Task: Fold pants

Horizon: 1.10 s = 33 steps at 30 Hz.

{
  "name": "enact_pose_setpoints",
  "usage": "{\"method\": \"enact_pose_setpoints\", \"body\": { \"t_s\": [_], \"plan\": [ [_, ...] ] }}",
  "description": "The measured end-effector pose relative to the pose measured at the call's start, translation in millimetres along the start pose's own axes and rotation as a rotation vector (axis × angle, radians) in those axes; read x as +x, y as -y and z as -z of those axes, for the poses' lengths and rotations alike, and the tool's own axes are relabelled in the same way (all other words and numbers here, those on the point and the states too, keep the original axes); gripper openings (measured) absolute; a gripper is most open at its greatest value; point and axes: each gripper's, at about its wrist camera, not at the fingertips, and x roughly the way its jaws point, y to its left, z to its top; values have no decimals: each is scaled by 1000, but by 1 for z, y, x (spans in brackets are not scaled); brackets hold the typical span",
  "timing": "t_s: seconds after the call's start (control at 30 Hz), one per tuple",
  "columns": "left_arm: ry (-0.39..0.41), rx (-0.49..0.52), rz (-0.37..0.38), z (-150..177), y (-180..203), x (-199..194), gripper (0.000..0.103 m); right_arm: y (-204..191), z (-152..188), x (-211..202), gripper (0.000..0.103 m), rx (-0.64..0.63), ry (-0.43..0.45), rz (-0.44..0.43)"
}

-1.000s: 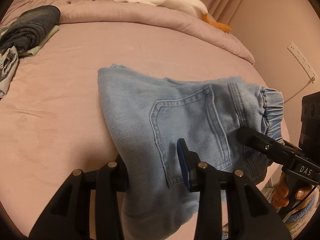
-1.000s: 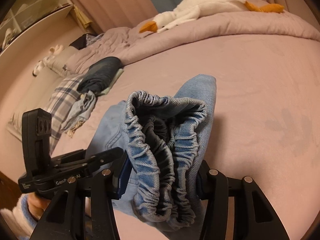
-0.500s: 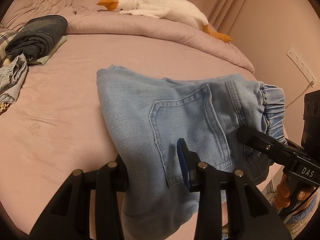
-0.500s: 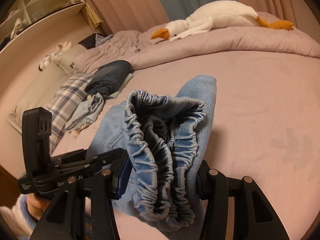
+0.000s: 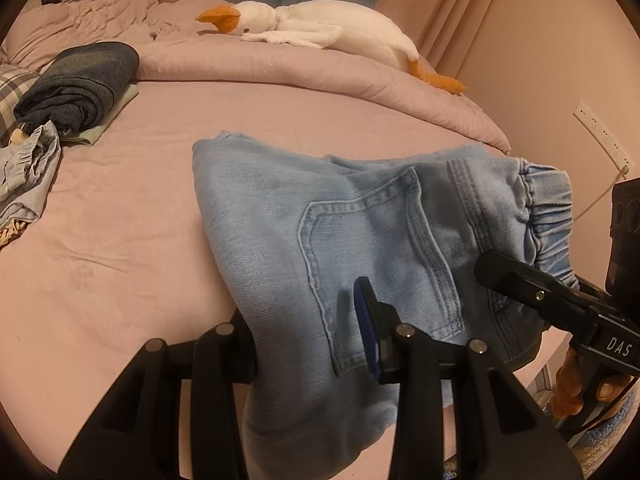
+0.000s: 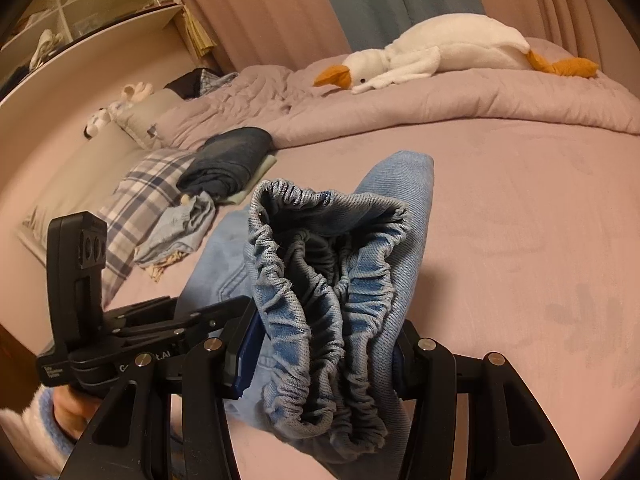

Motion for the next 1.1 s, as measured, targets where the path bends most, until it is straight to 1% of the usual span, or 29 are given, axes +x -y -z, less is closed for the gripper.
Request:
{"method": "enact_pose_setpoints", "body": {
  "t_s": [0.5,1.1],
  "plan": [
    [4,19,-16,-17,-5,7,37,0,-6,4,53,-4,4,-4],
    [4,23,-36,-44,-15,31,37,-1,-26,26,53,5,16,4]
  ]
}}
